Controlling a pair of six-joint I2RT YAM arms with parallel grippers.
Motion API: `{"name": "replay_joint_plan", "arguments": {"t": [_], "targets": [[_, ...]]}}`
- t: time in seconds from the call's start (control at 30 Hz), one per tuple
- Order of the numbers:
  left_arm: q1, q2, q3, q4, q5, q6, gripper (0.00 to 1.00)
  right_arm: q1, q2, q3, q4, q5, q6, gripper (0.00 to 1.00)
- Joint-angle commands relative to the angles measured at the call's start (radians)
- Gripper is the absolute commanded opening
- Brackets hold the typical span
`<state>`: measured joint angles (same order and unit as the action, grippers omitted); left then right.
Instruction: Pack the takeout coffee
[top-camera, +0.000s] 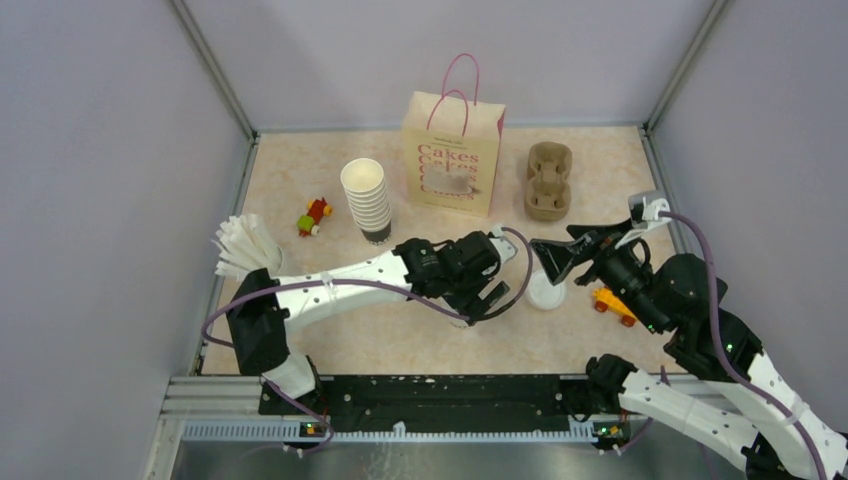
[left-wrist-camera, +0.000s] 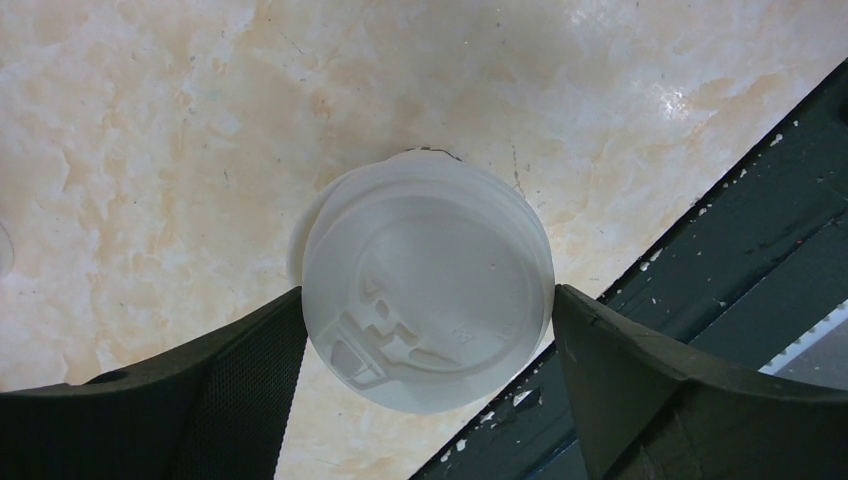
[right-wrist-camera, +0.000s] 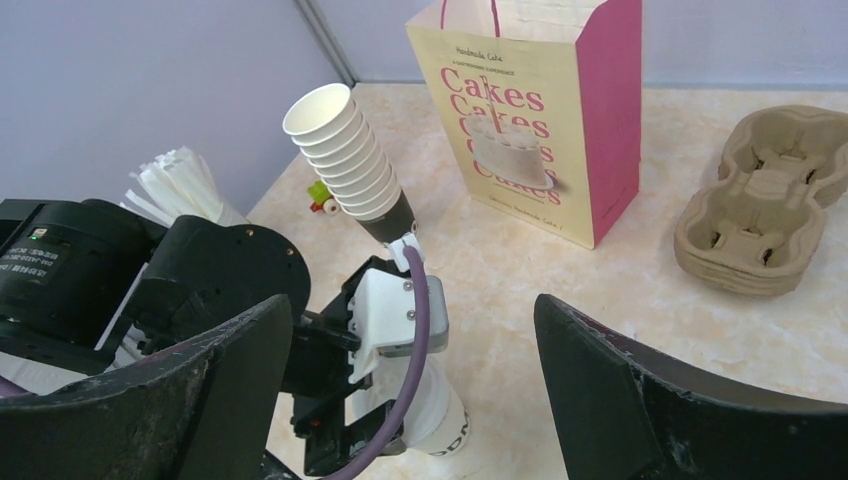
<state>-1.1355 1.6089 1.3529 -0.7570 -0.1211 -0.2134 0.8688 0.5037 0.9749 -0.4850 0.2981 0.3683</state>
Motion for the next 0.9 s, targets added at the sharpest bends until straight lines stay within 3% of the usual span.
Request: {"name": "replay_joint_plan", "arguments": {"t": [0.0,0.4,0.57,0.77,0.87], "targets": [[-0.005,0.011,-0.018,0.030,-0.007,0.009,0.94,0.007,-0.011,0.005,0.023,0.005,-0.003,0.89],[-0.006,-0.050,0.073,0.013,-0.017,0.011,0.99,0.008,-0.013,-0.009,0.021,-0.010,0.028,0.89],[-0.004,-0.077,0.144,-0.028,-0.074,-0.028,0.99,0.007,-0.017,-0.029,-0.008,-0.019,0.111,0.89],[0.003,-0.155,0.114,0.005,-0.115,-0.046,0.99,0.008,-0.033,-0.077,-0.027,-0.037,0.211,0.89],[0.076,-0.170,0.124,-0.059,-0.079,-0.135,0.97,0.007,-0.009,-0.106,-0.067,-0.065,0.281,0.88]]}}
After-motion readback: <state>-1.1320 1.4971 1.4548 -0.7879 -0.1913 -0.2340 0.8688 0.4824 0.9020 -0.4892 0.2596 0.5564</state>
